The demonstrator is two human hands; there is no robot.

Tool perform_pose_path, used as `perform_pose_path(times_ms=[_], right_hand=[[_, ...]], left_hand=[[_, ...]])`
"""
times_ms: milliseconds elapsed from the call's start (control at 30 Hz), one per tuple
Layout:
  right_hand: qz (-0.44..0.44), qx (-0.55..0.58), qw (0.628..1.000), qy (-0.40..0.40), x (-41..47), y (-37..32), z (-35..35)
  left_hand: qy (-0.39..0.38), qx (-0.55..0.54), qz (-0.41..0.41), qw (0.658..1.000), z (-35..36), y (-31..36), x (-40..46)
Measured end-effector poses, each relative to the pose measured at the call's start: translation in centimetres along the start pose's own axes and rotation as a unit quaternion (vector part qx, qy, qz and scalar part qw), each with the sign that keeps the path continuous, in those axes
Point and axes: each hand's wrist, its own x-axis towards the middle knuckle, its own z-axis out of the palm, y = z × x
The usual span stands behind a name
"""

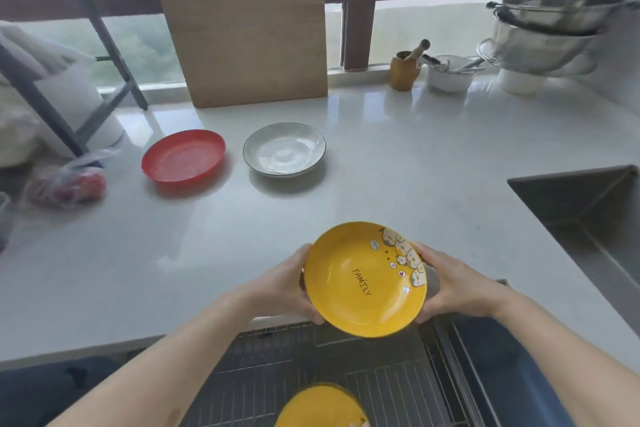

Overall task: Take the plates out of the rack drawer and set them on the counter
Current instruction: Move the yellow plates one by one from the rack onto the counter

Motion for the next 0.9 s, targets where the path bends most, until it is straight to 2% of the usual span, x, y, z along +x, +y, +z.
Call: perform_pose_path(times_ms=[200, 433, 667, 900], right_hand=[[0.000, -0.049, 0.999, 0.016, 6.1, 2.5, -4.6], [0.009, -0.053, 0.998, 0.030, 12.2, 5.0, -10.5], [0.019, -0.005, 0.997, 0.078, 18.1, 6.9, -15.3], [0.036, 0.025, 0.987, 0.152, 22.6, 7.6, -16.5]], left_hand=[[0.005, -0.038, -0.008, 0.999, -2.5, 0.3, 6.5], [0.055, -0.039, 0.012, 0.998, -5.3, 2.1, 14.2], [0.182, -0.027, -0.003, 0.983, -7.5, 3.1, 21.4], [0.299, -0.062, -0.028, 0.952, -8.3, 3.6, 26.1]])
